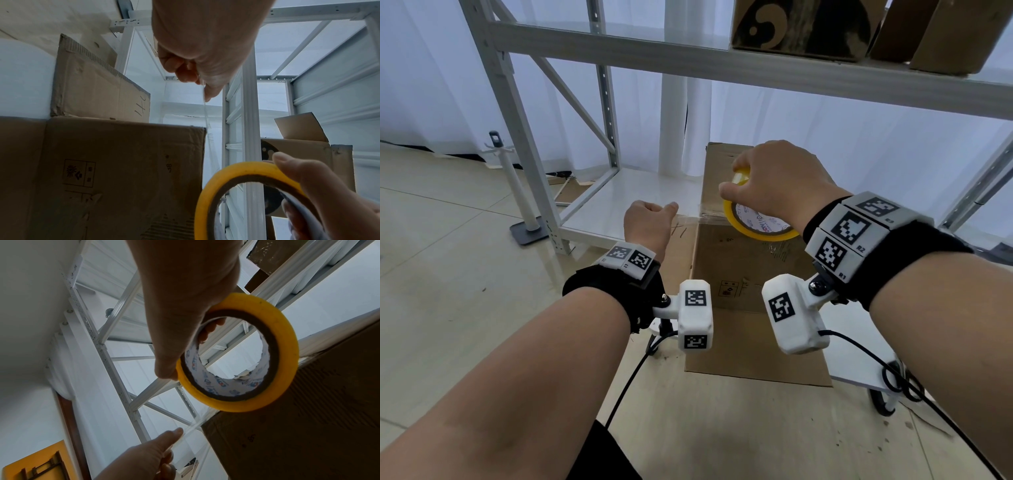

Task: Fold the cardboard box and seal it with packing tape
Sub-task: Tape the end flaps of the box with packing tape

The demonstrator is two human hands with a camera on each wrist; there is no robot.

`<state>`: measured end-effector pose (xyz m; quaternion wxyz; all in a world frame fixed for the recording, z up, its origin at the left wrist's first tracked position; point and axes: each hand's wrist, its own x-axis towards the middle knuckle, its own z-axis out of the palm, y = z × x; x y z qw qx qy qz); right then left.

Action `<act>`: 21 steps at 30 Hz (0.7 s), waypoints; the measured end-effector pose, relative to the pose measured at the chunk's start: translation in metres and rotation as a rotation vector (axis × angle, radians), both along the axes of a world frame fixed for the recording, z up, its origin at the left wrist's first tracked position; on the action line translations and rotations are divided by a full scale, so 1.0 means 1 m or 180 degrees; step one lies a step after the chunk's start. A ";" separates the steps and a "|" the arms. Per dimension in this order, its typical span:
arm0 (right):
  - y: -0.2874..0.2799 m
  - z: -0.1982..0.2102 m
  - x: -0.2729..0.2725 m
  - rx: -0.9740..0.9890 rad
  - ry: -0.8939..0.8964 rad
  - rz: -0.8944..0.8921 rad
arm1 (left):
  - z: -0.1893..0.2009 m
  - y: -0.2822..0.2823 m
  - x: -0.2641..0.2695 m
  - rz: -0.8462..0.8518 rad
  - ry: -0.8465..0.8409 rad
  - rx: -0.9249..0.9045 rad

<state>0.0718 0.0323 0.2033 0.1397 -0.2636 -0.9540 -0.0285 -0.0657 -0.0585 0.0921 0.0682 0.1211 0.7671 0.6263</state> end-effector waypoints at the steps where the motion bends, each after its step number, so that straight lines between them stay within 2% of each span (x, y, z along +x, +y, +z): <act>1: 0.000 0.000 0.000 0.0017 -0.0005 -0.0001 | 0.000 0.000 0.000 -0.0008 0.0014 -0.0011; 21: -0.009 0.001 -0.002 0.0245 -0.0175 0.0019 | -0.004 -0.003 -0.003 -0.0065 -0.0026 -0.0145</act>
